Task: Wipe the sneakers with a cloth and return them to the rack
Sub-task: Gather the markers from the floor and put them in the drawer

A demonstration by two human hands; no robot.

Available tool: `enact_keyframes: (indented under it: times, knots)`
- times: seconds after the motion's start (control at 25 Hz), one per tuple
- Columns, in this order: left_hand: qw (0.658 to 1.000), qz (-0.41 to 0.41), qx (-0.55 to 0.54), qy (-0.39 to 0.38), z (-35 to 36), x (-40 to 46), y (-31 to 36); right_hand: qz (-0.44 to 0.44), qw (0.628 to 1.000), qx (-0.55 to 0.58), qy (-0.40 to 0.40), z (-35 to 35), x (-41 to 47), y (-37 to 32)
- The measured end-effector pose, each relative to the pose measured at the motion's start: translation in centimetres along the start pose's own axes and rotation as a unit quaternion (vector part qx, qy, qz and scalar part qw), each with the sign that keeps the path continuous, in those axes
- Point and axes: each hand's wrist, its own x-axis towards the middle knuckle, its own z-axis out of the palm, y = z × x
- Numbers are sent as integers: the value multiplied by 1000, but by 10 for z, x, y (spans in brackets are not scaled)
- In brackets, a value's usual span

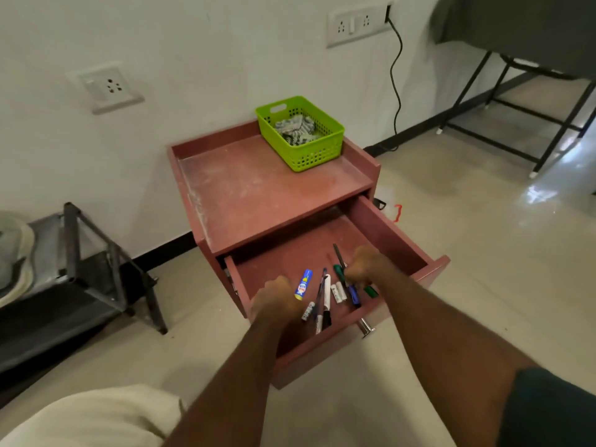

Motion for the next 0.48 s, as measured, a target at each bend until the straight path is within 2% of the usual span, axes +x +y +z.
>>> enact_keyframes:
  times: [0.24, 0.48]
  knots:
    - [999, -18, 1, -32, 32, 24, 5, 36, 998, -51, 0, 30, 23, 12]
    - [998, -23, -41, -39, 45, 22, -3, 19, 996, -77, 44, 36, 24, 10]
